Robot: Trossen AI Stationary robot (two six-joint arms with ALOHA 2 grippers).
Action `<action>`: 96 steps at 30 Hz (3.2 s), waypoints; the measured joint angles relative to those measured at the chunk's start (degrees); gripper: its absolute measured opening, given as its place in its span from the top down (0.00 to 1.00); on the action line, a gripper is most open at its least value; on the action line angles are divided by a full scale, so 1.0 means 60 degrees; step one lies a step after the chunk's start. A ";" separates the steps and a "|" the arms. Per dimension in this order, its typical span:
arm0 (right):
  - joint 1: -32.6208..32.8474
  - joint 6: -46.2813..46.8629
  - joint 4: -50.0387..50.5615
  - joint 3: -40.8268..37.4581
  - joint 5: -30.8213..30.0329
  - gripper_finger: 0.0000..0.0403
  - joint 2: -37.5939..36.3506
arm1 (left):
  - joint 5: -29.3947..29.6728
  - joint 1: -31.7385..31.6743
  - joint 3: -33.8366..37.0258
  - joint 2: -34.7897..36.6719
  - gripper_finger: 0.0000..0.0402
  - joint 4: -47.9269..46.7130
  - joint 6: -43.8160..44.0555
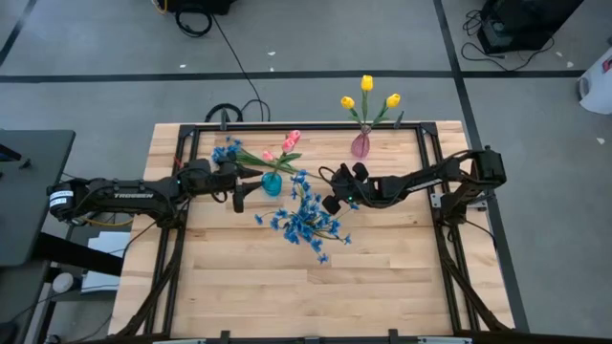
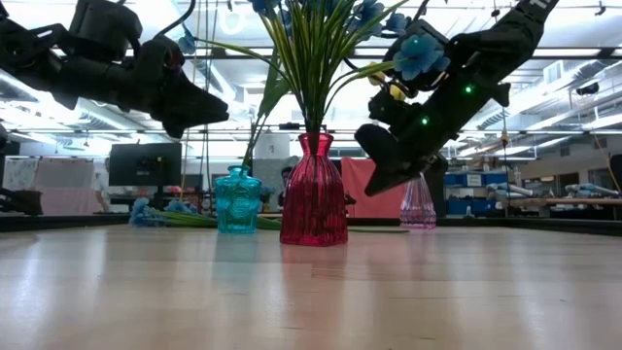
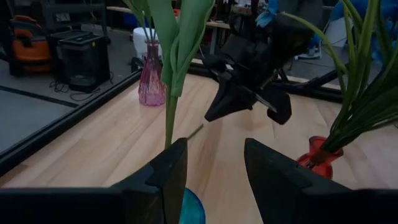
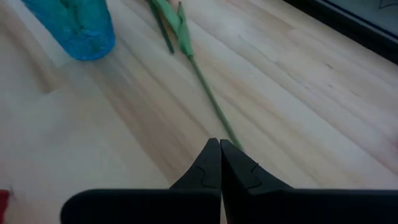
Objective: Sort flowers into vase by color
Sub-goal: Put the pink flower into the blue vase
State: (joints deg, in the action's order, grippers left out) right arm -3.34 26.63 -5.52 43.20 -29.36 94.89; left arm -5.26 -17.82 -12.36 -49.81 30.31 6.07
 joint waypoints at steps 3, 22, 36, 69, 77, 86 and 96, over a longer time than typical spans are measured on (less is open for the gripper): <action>0.0099 0.0044 0.0004 0.0004 -0.0007 0.99 0.0000 | 0.0004 0.0000 0.0000 0.0001 0.59 0.0034 0.0036; 0.0351 0.0382 0.0356 0.0015 -0.0125 0.99 -0.0137 | 0.0011 0.0000 0.0000 0.0001 0.59 0.0028 0.0110; 0.1070 0.0508 0.1329 0.0018 -0.1474 0.99 -0.1741 | 0.0011 0.0000 0.0000 0.0001 0.59 0.0331 0.0071; 0.1813 0.0250 0.1722 -0.0717 -0.2696 0.88 -0.3045 | -0.0736 0.0000 0.0000 -0.0002 0.59 0.0998 0.0543; -0.0381 -0.1061 -0.1741 -0.2696 -0.0072 0.70 -0.2983 | -0.0743 0.0000 0.0000 -0.0002 0.59 0.0960 0.0543; -0.2057 -0.2589 -0.3191 -0.3170 0.3029 0.66 -0.1577 | -0.0739 0.0000 0.0000 -0.0002 0.59 0.1008 0.0506; -0.2174 -0.2973 -0.5371 -0.3148 0.3552 0.67 0.0796 | -0.0740 0.0000 0.0000 -0.0002 0.59 0.0890 0.0503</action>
State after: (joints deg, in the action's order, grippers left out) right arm -16.38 8.80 -37.75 24.31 -8.05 99.67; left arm -9.70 -17.82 -12.36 -49.82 35.65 9.08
